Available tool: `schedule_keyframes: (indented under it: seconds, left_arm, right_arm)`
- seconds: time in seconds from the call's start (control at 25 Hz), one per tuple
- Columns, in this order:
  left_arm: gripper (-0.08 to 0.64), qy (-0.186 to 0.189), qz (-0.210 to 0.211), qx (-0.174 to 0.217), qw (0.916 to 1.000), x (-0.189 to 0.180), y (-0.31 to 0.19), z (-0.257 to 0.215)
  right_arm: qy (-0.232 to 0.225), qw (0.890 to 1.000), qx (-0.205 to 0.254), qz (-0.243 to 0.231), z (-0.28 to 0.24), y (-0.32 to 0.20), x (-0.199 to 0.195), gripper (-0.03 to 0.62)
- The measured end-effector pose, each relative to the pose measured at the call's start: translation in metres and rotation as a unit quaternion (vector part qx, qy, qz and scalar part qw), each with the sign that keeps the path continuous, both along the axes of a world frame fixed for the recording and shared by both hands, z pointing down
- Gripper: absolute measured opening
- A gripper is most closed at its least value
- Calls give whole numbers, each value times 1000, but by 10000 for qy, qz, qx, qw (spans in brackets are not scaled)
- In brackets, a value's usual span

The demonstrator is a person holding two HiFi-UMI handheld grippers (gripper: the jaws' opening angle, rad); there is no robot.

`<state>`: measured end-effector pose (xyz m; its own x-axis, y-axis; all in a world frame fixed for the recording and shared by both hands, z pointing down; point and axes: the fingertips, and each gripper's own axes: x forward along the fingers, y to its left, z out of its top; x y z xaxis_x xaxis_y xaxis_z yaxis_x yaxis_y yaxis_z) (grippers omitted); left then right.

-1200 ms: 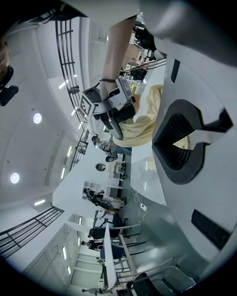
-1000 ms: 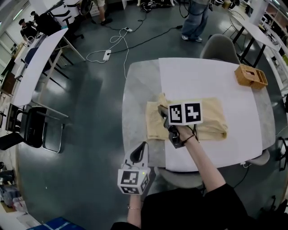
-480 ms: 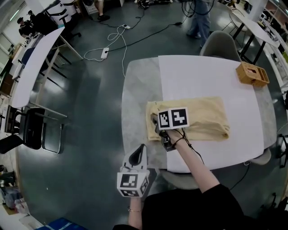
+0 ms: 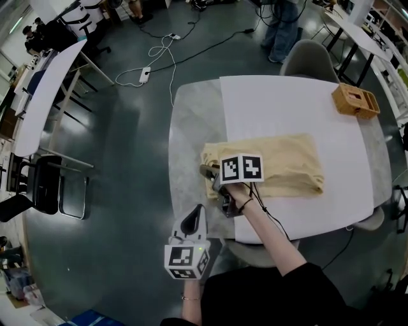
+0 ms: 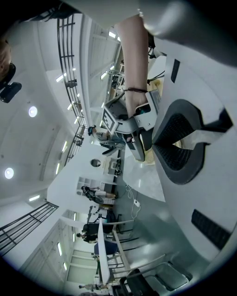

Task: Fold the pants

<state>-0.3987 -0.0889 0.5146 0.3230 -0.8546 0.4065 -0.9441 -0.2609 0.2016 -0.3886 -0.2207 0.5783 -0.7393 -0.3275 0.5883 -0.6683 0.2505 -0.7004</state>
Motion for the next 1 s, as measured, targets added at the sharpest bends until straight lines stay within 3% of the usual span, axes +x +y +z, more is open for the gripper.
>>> schedule_keyframes:
  seconds: [0.44, 0.6, 0.72, 1.0]
  left_arm:
    - [14, -5, 19, 90, 10000, -4, 1, -7]
    - [14, -25, 86, 176, 9998, 0, -3, -14]
    - [14, -33, 161, 248, 9996, 6, -7, -20]
    - [14, -39, 370, 453, 9983, 37, -22, -38]
  right_arm:
    - [-383, 9988, 245, 157, -27, -5, 7, 152]
    - [-126, 9974, 713, -63, -43, -5, 23, 41]
    - [43, 9933, 1145, -144, -58, -5, 43, 28]
    - [-40, 9794, 2011, -166, -107, -5, 107, 14]
